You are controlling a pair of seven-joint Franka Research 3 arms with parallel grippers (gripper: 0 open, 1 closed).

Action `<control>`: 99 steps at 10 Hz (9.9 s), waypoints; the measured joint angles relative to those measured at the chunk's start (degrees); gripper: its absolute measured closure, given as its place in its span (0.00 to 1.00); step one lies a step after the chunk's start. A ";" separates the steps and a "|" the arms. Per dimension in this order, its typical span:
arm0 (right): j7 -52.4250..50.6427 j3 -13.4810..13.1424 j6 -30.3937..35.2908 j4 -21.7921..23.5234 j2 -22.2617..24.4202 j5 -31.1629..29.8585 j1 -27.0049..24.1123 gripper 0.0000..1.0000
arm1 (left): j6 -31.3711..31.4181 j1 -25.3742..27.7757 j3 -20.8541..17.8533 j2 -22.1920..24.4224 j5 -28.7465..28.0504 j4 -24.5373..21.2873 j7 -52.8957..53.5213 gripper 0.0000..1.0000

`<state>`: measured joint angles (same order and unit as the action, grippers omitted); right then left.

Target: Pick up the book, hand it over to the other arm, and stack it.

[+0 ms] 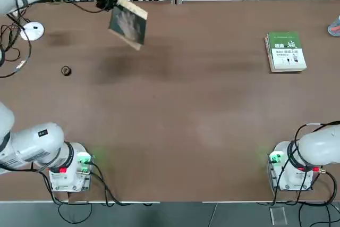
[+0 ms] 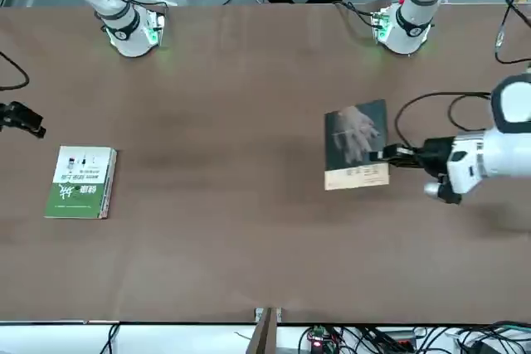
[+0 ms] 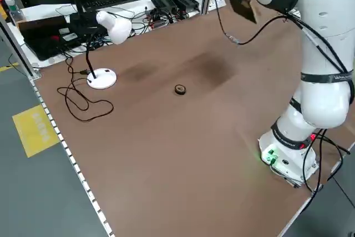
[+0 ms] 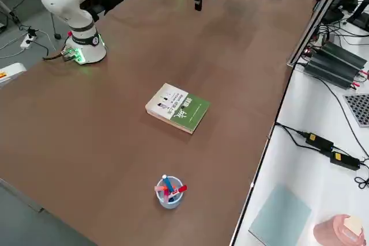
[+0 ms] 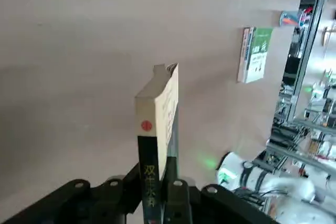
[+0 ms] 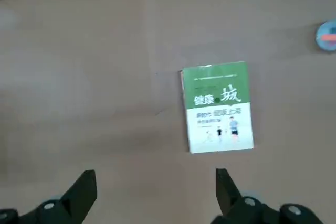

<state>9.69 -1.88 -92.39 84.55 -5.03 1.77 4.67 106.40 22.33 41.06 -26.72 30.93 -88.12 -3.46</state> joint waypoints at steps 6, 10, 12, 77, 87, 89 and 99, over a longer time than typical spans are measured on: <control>0.16 -0.04 -1.13 2.58 0.26 3.73 -0.28 0.00 | 9.88 -8.05 0.36 -1.29 0.01 1.61 -6.78 0.96; 3.40 0.22 -0.53 3.05 0.89 10.48 -0.49 0.00 | 15.38 -12.43 0.62 -3.55 1.42 3.59 -6.78 0.96; 3.96 0.27 -0.24 3.22 0.96 15.91 -0.75 0.00 | 18.61 -14.70 0.75 -4.46 4.64 3.97 -6.48 0.96; -48.28 5.81 11.33 28.05 -21.20 82.92 -13.27 0.00 | 43.52 -39.70 0.80 -19.89 14.42 15.92 -1.17 0.96; -48.40 6.54 11.79 28.13 -21.19 77.89 -12.60 0.00 | 43.88 -39.72 0.79 -19.89 14.42 15.95 -1.17 0.96; -48.38 6.99 12.46 28.43 -21.19 77.83 -12.41 0.00 | 43.93 -39.72 0.79 -19.89 14.42 15.95 -1.17 0.96; -47.14 7.81 16.51 30.56 -21.19 79.08 -12.09 0.46 | 43.96 -39.72 0.79 -19.89 14.42 15.97 -1.17 0.96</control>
<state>-37.45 5.93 -75.88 115.11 -26.22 80.86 -7.42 150.36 -17.39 41.85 -46.61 45.36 -72.15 -4.64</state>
